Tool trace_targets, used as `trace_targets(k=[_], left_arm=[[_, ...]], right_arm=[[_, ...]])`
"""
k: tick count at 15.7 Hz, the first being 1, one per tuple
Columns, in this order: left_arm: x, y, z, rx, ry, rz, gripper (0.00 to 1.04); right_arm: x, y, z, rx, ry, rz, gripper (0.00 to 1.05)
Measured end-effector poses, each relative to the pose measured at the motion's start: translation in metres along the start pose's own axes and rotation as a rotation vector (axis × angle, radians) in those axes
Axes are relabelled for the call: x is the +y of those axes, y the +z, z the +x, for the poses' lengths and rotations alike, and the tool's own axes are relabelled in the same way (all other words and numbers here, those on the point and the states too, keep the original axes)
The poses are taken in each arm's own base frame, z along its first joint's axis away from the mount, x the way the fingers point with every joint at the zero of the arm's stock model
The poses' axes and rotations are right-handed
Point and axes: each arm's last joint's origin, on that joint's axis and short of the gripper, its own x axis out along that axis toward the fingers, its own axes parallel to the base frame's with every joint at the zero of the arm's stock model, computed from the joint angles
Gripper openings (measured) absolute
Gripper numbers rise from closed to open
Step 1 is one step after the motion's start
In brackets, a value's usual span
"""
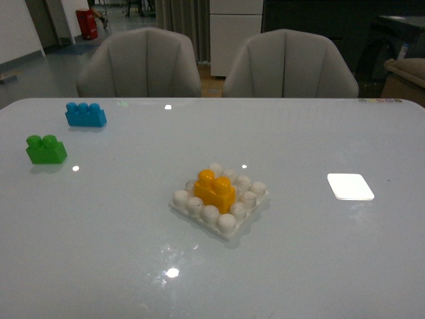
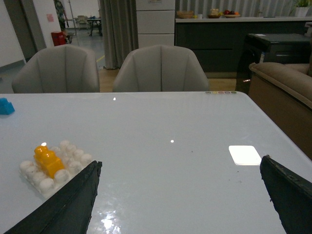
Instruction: Insert yellow block into base center
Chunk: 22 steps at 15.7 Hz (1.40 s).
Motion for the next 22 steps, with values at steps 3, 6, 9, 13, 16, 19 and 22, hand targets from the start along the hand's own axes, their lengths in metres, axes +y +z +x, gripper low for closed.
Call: trace_targets(k=[3,6,9,13,16,19,22], left_arm=[[0.0,0.002,-0.007,-0.008,0.0,0.0,0.02],[0.0,0.002,-0.014,-0.01,0.0,0.0,0.02],[0.0,0.002,-0.018,-0.01,0.0,0.0,0.02],[0.0,-0.003,-0.027,0.032,0.001,0.0,0.02],[0.0,-0.002,-0.032,0.008,0.001,0.002,0.02],[0.0,-0.002,-0.032,0.004,0.0,0.002,0.07],[0.0,-0.002,-0.032,0.004,0.0,0.002,0.32]], right_arm=[[0.0,0.0,0.0,0.0,0.0,0.0,0.98],[0.0,0.0,0.0,0.0,0.0,0.0,0.98],[0.0,0.0,0.0,0.0,0.0,0.0,0.98],[0.0,0.0,0.0,0.0,0.0,0.0,0.98],[0.0,0.0,0.0,0.0,0.0,0.0,0.98],[0.0,0.0,0.0,0.0,0.0,0.0,0.98],[0.0,0.0,0.0,0.0,0.0,0.0,0.98]])
